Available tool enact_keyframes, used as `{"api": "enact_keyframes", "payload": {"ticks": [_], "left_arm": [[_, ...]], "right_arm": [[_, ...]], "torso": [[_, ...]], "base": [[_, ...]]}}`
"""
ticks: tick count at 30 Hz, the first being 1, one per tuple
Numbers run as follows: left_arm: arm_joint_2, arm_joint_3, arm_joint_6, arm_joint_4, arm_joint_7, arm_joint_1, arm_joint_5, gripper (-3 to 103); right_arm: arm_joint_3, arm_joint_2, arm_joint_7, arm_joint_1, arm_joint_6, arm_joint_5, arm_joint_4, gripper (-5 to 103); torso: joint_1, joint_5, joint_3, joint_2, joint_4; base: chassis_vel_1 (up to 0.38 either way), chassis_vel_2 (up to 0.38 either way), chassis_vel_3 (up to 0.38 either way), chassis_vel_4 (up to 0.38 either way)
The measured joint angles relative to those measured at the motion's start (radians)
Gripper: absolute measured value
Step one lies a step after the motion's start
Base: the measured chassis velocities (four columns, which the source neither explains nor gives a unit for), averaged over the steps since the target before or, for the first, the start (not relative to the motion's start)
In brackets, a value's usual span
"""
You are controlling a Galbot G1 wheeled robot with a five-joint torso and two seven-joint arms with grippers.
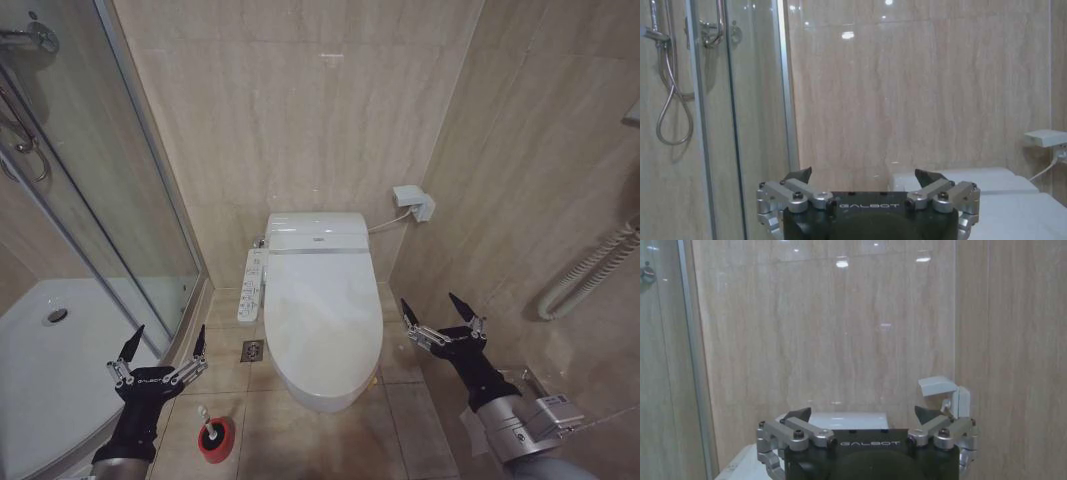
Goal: Open the toilet lid, clean the toilet bowl with a toilet brush, close the toilet lid, and flush.
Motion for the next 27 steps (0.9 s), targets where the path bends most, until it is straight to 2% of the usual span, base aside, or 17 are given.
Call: {"api": "enact_keyframes", "payload": {"ticks": [27], "left_arm": [[0.0,0.0,0.0,0.0,0.0,0.0,0.0,100]], "right_arm": [[0.0,0.0,0.0,0.0,0.0,0.0,0.0,100]], "torso": [[0.0,0.0,0.0,0.0,0.0]], "base": [[0.0,0.0,0.0,0.0]]}}
